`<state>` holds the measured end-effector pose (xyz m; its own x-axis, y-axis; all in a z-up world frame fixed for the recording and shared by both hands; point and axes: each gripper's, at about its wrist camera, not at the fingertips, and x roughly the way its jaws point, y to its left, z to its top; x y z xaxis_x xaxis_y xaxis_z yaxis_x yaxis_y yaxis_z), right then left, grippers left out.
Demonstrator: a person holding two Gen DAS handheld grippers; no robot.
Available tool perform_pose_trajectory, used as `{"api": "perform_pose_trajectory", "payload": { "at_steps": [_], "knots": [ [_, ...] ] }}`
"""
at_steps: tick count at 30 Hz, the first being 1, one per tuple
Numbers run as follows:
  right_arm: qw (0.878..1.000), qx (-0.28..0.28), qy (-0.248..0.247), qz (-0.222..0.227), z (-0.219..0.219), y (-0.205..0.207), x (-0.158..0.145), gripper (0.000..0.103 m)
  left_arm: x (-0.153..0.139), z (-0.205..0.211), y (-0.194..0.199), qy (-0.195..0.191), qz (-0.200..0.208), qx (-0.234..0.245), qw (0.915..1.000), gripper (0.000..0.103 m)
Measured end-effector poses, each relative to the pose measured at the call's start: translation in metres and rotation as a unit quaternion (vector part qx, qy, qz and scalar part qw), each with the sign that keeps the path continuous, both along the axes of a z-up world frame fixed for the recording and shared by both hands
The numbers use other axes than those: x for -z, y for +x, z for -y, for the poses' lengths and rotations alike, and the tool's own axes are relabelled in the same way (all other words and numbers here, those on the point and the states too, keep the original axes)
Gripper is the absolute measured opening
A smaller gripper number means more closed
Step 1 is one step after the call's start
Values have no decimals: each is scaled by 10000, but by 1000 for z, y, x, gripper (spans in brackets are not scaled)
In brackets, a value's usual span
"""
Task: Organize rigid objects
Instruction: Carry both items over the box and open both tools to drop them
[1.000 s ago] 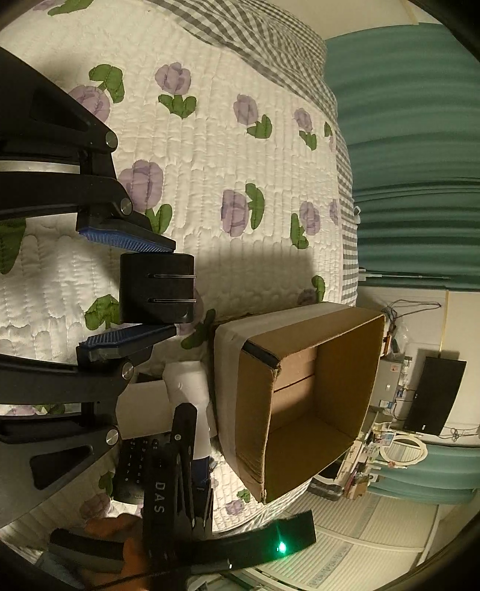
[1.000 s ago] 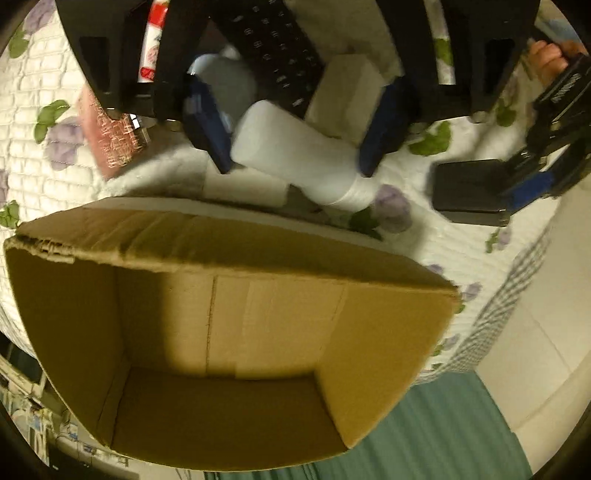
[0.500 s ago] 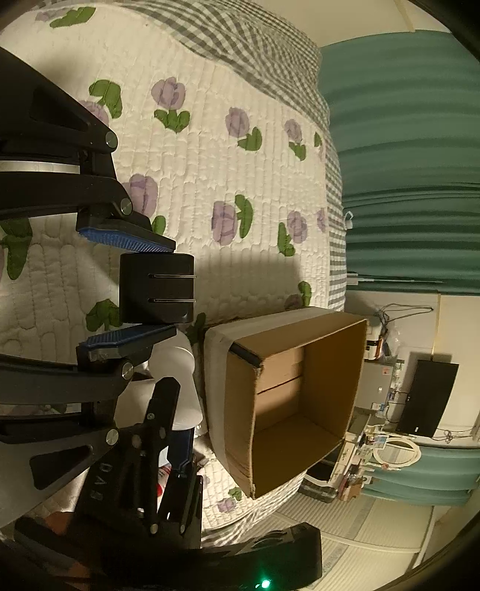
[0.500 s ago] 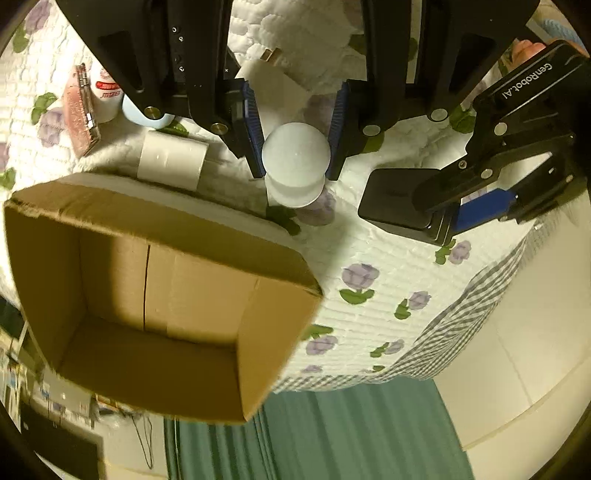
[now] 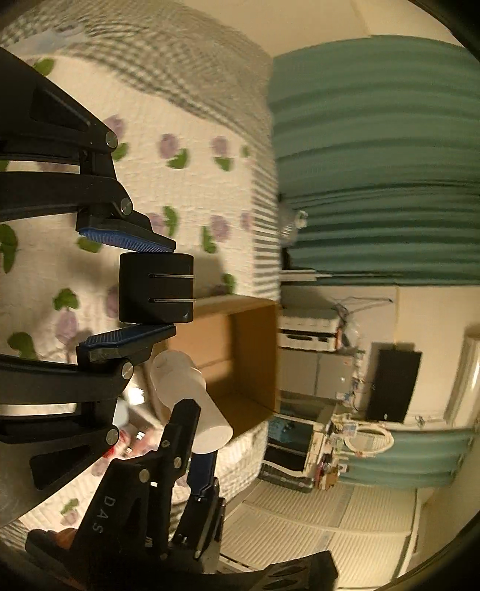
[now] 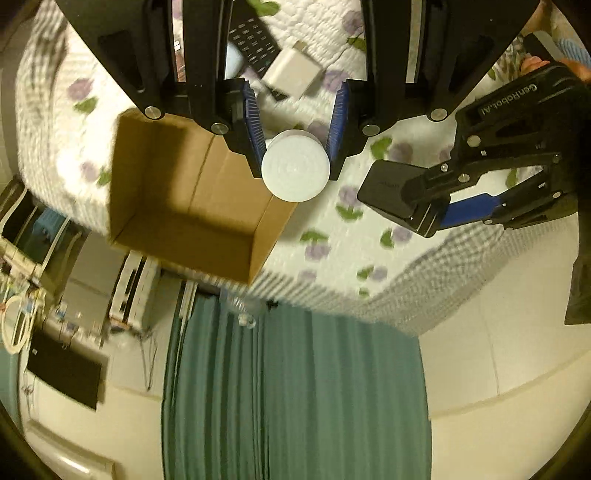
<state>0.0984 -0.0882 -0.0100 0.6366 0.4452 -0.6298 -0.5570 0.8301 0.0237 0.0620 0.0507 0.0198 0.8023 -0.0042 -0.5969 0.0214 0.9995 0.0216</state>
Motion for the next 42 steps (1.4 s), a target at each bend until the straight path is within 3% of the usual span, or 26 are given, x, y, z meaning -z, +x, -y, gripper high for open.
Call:
{"api": "perform_pose_trajectory", "payload": {
  "at_steps": [4,8,13,18,28,30,32,33,34,40,41,42],
  "knots": [
    [9994,183,36,298,18,10,-27,32,-26,19,15,-64,213,216,9995,38],
    [9985,390,40,385,39,31,-34,32,-29,39,39,-113,212,405,9989,38],
    [9975,634,94,296,65,62,-17,32,-2,57,77,-161,-35,488,9987,38],
    [9966,803,134,105,87,89,14,32,36,76,109,31,-296,532,9981,38],
    [9959,851,305,-86,101,129,58,32,72,87,156,363,-411,588,9968,39],
    [9959,842,315,-84,101,132,61,32,76,88,158,462,-335,583,9967,41],
    [9959,819,375,-104,103,136,64,32,72,87,155,500,-62,536,9973,50],
    [9958,819,389,-107,103,138,65,32,69,86,154,493,-9,497,9975,60],
    [9957,827,392,-111,103,140,65,32,66,86,153,472,-4,457,9978,62],
    [9952,828,507,-118,101,147,55,32,61,81,145,457,-236,256,9983,62],
    [9953,824,492,-146,101,147,53,35,60,79,141,438,-255,220,9985,62],
    [9951,876,427,-141,101,145,48,47,58,78,137,412,-287,196,9985,62]
  ]
}}
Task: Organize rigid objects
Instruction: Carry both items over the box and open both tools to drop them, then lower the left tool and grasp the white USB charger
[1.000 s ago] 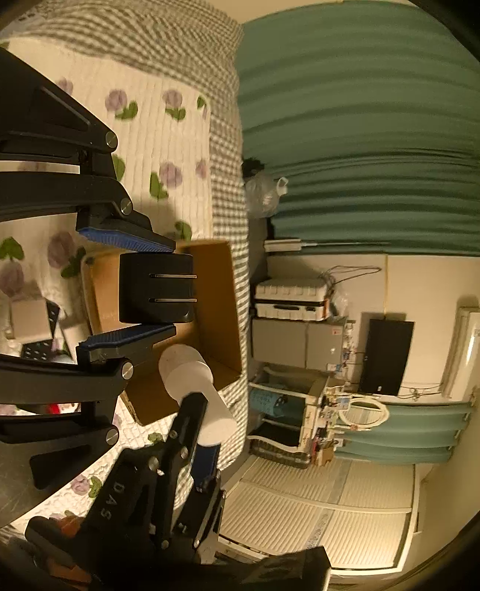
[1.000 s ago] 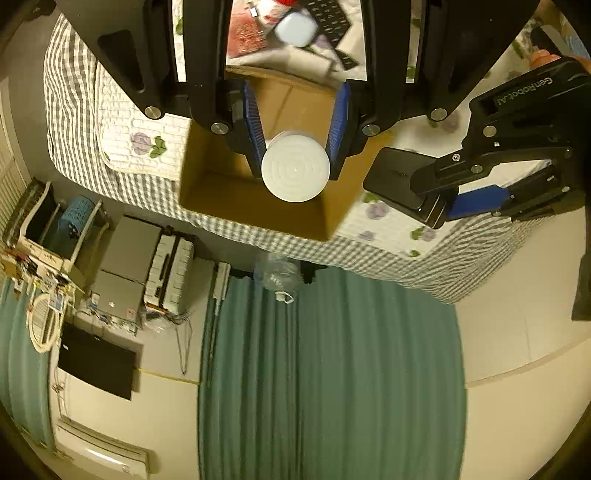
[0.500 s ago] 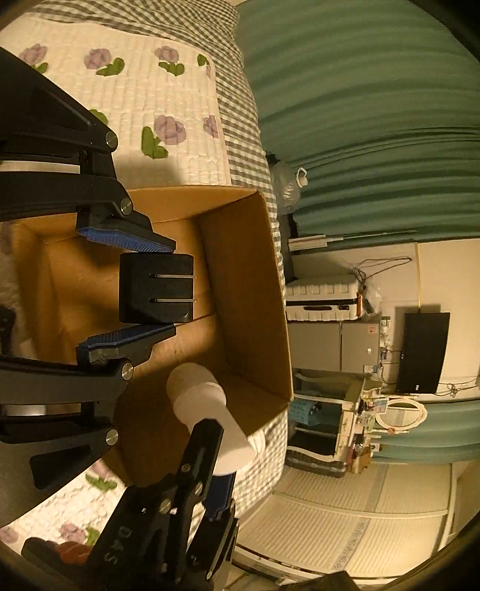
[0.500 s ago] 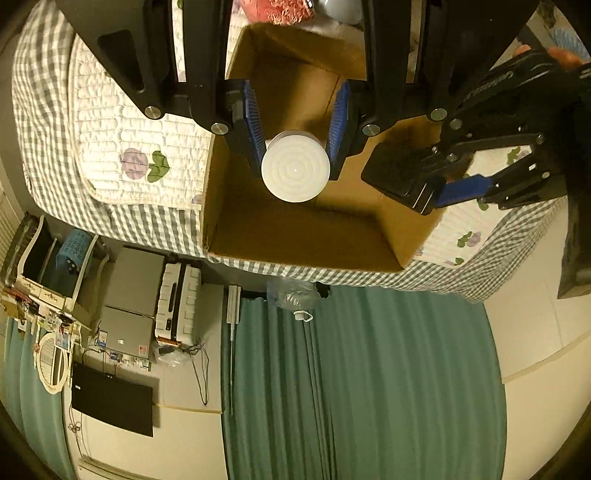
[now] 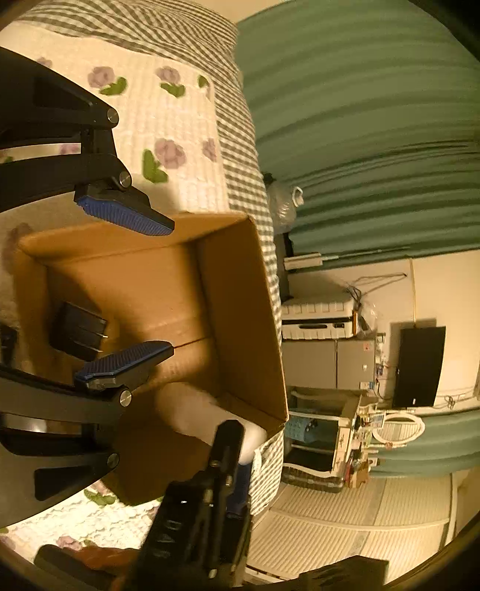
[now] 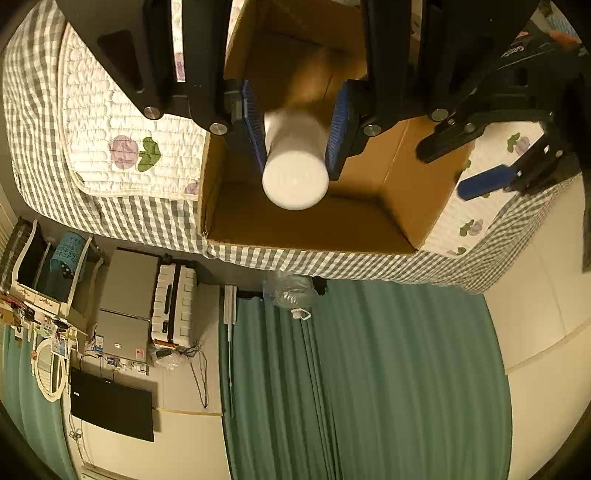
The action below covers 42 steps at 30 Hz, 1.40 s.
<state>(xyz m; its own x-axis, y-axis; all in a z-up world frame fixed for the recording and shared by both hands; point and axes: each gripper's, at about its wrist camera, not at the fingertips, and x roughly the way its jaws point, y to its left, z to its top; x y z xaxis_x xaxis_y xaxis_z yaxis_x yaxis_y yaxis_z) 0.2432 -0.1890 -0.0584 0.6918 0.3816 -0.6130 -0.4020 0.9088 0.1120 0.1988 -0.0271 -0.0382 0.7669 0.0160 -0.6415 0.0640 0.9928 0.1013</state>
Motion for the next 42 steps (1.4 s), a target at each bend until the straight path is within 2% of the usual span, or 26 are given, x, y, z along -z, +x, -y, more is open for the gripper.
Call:
{"api": "perform_pose_trajectory", "payload": {
  "at_steps": [1,2,4,11,15,18,23,28,33,42],
  "knots": [
    [10000,58,-51,33,1,-3,-3,61,-3,-2,-7,-22,-23,-25,10000,62],
    [9999,102,-103,70,2,-7,-8,64,-6,-3,-12,-31,-26,-57,10000,62],
    [9996,137,-223,144,6,-15,-20,64,-13,-8,-26,-47,-47,-175,9998,68],
    [9941,175,-980,440,26,-61,-65,64,-22,-18,-65,-431,-338,-340,9979,68],
    [9907,137,-1282,433,40,-92,-77,67,-19,-15,-87,-516,-530,-337,9967,68],
    [9875,116,-1516,405,48,-112,-77,73,-14,-10,-103,-445,-602,-334,9966,68],
    [9869,-2,-1596,216,52,-133,-60,77,6,-4,-117,-498,-867,-248,9947,68],
    [9870,-129,-1597,-142,42,-134,-23,77,34,9,-119,-476,-1212,-80,9915,68],
    [9838,-264,-1716,-448,34,-127,13,77,61,15,-113,-467,-1544,-14,9869,68],
    [9809,-343,-1753,-775,33,-108,49,77,97,15,-92,-278,-2005,-45,9793,68]
  ]
}}
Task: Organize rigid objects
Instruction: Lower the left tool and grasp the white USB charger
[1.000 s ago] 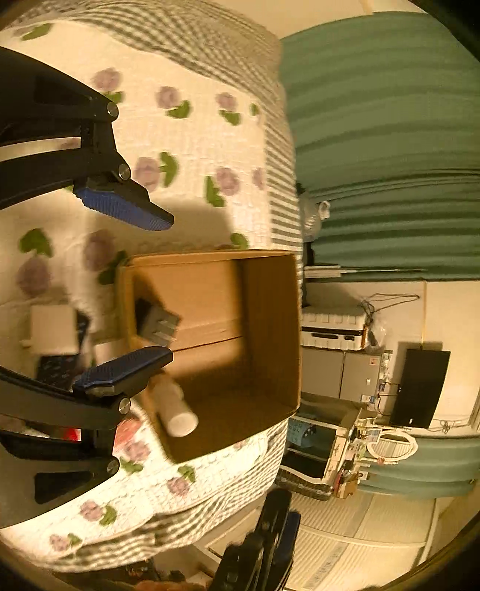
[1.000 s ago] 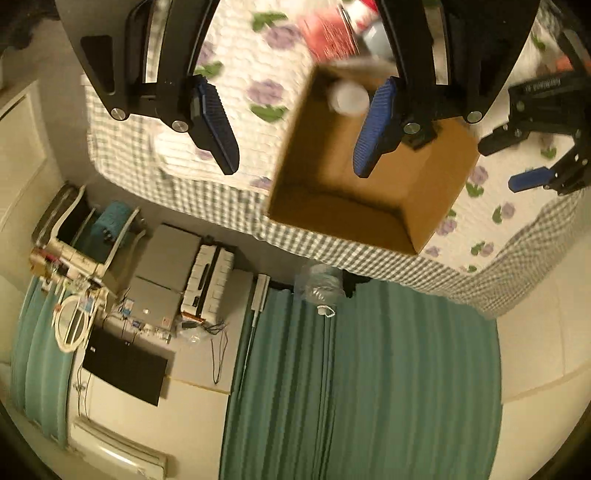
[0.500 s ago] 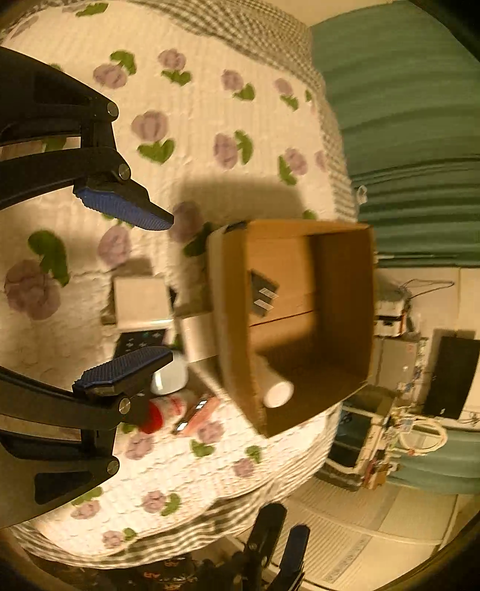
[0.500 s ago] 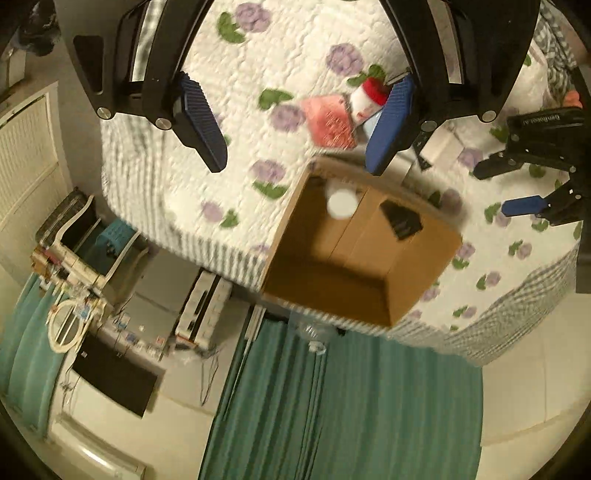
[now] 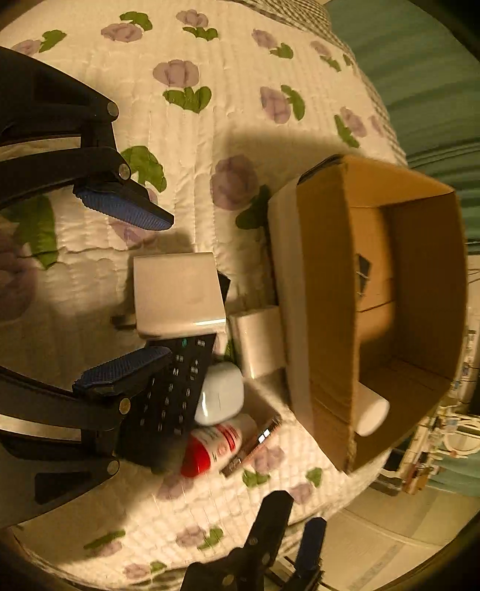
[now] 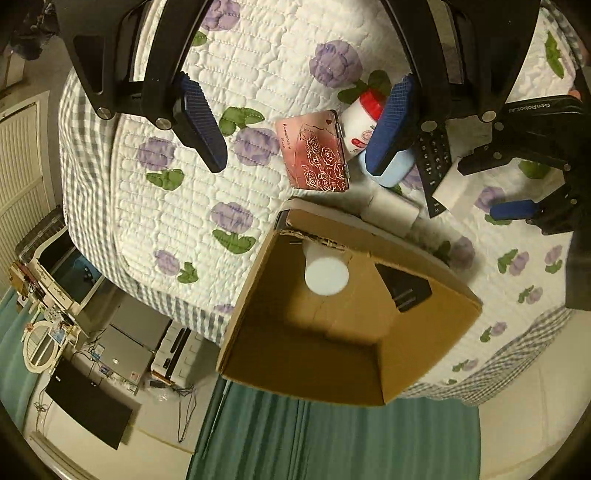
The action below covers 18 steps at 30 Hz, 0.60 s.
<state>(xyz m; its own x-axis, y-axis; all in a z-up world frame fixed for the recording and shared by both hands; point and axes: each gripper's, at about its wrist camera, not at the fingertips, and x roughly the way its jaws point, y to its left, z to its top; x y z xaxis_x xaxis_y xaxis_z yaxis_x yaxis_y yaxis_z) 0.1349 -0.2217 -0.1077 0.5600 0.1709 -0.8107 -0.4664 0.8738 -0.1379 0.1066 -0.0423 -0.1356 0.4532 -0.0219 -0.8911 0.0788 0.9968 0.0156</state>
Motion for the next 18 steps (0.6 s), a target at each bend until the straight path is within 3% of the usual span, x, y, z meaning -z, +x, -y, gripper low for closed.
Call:
{"api": "perform_pose_trajectory", "payload": {
  "at_steps": [10,12,14,18],
  "knots": [
    [9998,-2,-89,-190,-2,17,26,77,12,-15,22,-462,-350,-17,9983,68],
    [9996,-3,-119,-246,-2,19,31,77,10,-14,20,-420,-302,70,9986,65],
    [9996,4,-114,-277,-2,20,35,77,7,-12,17,-415,-179,172,9988,54],
    [9994,5,-87,-342,-4,23,41,77,2,-10,14,-365,-107,55,9993,54]
  ]
}}
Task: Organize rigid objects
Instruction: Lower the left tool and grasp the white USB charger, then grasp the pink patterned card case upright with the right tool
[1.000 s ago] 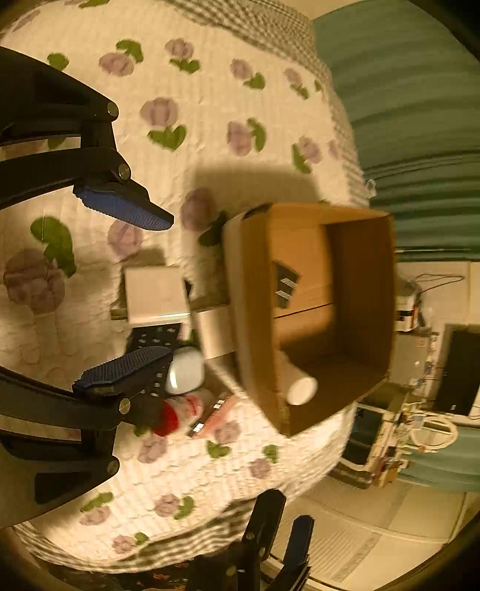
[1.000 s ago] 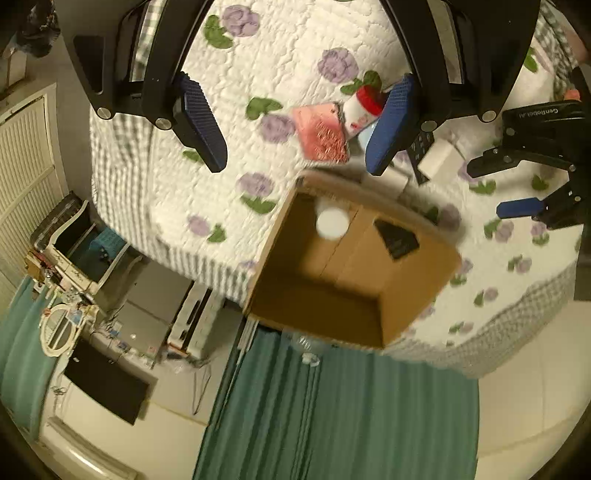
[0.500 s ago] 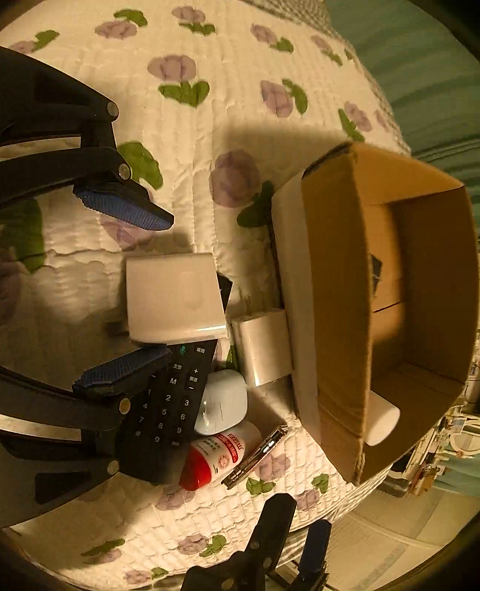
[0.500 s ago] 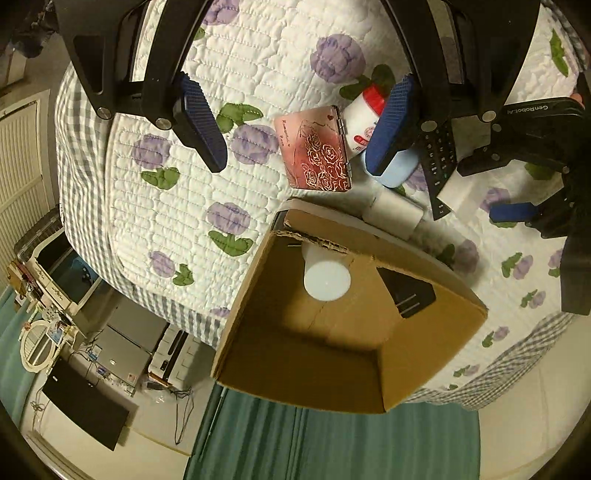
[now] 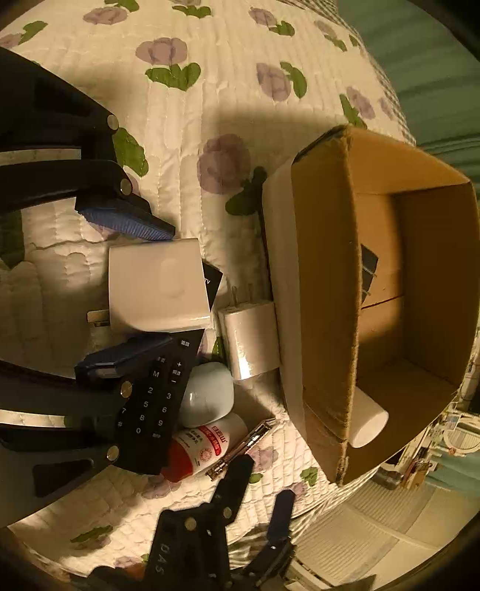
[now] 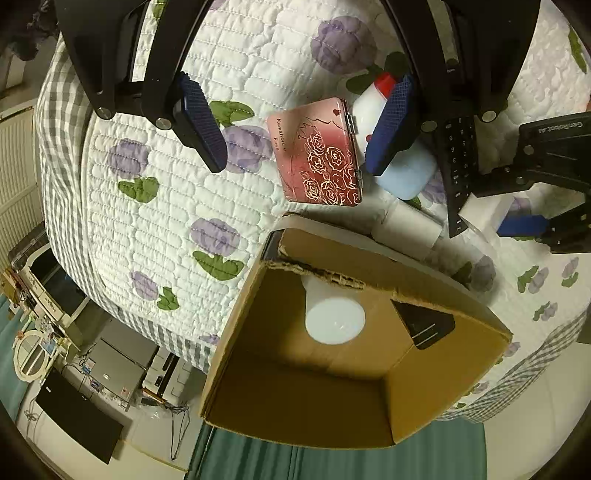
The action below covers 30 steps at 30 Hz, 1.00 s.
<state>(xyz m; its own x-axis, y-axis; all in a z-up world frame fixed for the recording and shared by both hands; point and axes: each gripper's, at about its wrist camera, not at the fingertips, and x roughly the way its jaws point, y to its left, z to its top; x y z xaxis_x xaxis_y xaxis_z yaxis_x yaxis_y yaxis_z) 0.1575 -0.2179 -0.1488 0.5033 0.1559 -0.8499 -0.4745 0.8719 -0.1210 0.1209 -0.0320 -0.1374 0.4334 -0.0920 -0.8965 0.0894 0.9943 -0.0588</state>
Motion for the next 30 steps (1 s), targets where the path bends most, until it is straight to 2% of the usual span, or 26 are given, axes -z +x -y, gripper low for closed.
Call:
{"api": "perform_pose_trajectory", "payload": {
  "at_steps": [9,11,12,13,15,18,19,25,30],
  "knots": [
    [9999,16,68,-130,-19,4,22,76,-34,-12,-3,379,598,-426,9966,53],
    [10000,34,-58,-69,-24,5,27,65,-37,-9,-2,502,664,-428,9956,53],
    [9998,70,-182,-10,-26,6,29,54,-38,-9,-2,505,669,-430,9955,53],
    [9998,104,-193,14,-25,7,30,48,-38,-8,-1,483,662,-421,9957,53],
    [9999,157,-9,-59,-20,9,29,38,-38,-5,-1,470,664,-384,9959,53],
    [9999,129,51,-22,-15,9,23,31,-37,-1,-1,460,663,-361,9961,53],
    [9999,135,95,-38,-12,10,21,25,-36,2,0,460,668,-344,9961,53],
    [9997,201,99,62,-2,9,7,13,-44,7,-6,442,741,-275,9959,53],
    [9992,246,282,149,12,1,-16,9,-59,9,-14,413,870,-236,9951,53]
  ]
}}
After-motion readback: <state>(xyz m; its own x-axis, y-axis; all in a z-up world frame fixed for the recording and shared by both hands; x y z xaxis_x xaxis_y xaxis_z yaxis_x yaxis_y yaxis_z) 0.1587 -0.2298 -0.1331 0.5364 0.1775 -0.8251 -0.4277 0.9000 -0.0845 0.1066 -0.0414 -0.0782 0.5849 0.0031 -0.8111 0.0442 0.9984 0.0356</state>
